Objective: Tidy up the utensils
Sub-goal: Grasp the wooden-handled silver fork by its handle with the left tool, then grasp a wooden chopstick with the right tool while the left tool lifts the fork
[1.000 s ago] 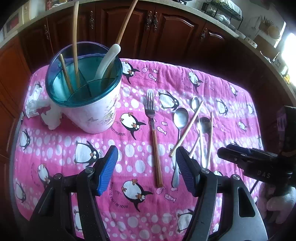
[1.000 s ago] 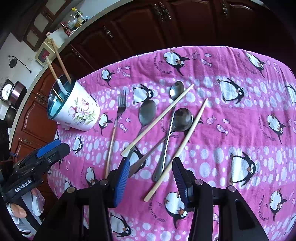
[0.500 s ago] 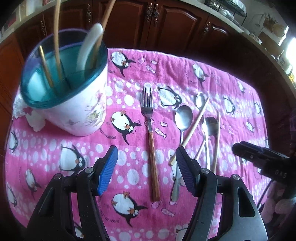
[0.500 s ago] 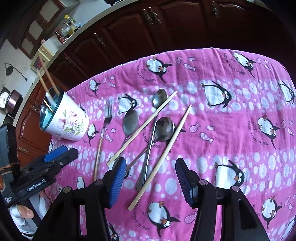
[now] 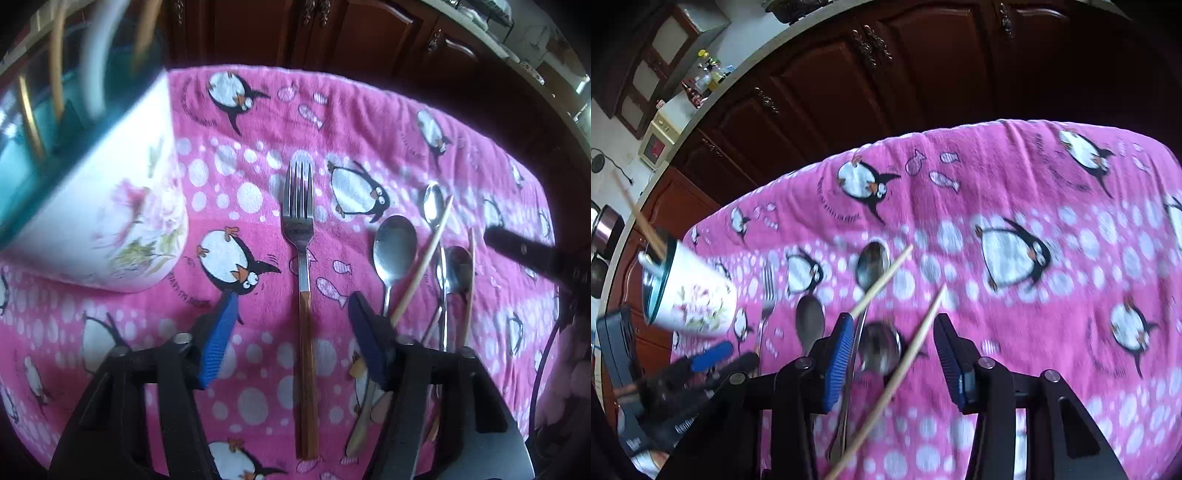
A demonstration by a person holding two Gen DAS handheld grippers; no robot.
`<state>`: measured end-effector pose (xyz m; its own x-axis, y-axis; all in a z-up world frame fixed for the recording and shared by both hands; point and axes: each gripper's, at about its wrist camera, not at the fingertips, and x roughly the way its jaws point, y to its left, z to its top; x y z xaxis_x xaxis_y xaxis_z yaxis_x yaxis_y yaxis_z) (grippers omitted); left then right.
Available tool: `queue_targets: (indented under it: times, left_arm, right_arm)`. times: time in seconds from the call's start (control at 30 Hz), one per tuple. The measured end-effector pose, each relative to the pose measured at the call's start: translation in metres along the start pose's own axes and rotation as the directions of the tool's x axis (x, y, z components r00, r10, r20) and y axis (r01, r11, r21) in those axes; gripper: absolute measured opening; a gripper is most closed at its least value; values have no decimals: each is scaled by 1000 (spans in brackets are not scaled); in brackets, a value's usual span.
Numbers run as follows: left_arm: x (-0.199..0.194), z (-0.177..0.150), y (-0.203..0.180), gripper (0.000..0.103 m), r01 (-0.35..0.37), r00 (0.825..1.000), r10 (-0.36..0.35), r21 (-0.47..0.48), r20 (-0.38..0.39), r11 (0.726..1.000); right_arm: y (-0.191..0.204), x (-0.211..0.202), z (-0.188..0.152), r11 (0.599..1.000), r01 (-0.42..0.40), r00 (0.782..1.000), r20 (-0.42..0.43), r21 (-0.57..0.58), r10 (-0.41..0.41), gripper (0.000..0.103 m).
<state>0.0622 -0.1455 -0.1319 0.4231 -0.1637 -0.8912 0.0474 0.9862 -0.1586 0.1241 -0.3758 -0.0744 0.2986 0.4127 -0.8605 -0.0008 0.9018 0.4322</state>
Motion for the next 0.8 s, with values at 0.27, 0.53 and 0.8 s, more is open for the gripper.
queue_targets:
  times: [0.27,0.53,0.8]
  left_arm:
    - [12,3,4,7,35,999,-36,-12,-27,999]
    - [-2,-27,9,6,64,997,-64,-16,-46,998]
    - [-26,-75,23,6,81,993,-85,-40,-82,996]
  right_arm:
    - [5,38,20,999,-21,998,-50,29,23,39]
    - [6,50,23,1000,20,1000,-16,0,-20,14]
    - [47,39,-1,985,-149,986,-87,-92,141,6]
